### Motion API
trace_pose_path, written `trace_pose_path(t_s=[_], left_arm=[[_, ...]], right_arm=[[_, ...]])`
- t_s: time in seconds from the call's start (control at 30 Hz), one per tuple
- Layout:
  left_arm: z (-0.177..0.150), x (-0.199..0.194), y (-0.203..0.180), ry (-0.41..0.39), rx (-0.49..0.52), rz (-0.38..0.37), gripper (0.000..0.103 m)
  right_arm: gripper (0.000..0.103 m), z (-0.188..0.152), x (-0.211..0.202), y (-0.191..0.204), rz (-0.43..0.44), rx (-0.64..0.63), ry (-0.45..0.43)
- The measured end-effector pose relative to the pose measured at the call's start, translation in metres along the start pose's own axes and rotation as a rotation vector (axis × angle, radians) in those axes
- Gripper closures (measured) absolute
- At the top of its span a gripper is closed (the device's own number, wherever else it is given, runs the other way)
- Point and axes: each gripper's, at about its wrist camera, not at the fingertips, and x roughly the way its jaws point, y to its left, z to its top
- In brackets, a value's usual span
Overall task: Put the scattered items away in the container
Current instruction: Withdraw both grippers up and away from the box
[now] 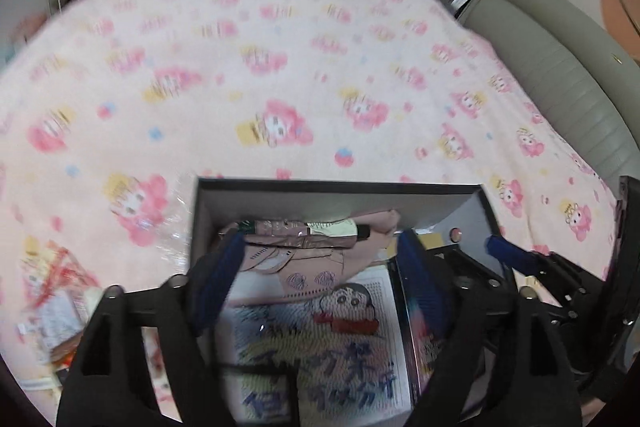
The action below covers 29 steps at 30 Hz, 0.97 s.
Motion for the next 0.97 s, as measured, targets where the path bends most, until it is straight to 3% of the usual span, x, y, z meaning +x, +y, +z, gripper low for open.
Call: trace_pose_path(t_s=[0.07,0.1,0.2,0.53,0.73,0.97], left_arm=[[-0.007,-0.03,-0.008,-0.051,0.039,0.037,0.011],[-0.01,-0.041,-0.01,-0.07,0.048,0.05,0.01],[-0.022,-0.078,-0.018,-0.106,0.071,0.095,0.002],[-0.086,-0.169,-0.039,-0.205,0.132,0.147,0.001],[-0.133,-0.192,-0.031,-0.224,0.088,0.163,0.001],[-0.155,-0.193,-0.03,-0.198,0.122,0.182,0.001]], right_arm=[[0.036,-0.012,-0.029,-0.003,-0.012,0.047,-0.053],[0.035,-0.018,-0.042,-0.004,-0.014,0.064,-0.074],[0.034,-0.037,-0.081,-0.002,-0.036,0.087,-0.129],[0.034,-0.101,-0.178,0.011,-0.106,0.112,-0.258],[0.034,-0.139,-0.198,0.029,-0.12,0.083,-0.277],[0.034,-0.158,-0.206,0.043,-0.109,0.037,-0.274]])
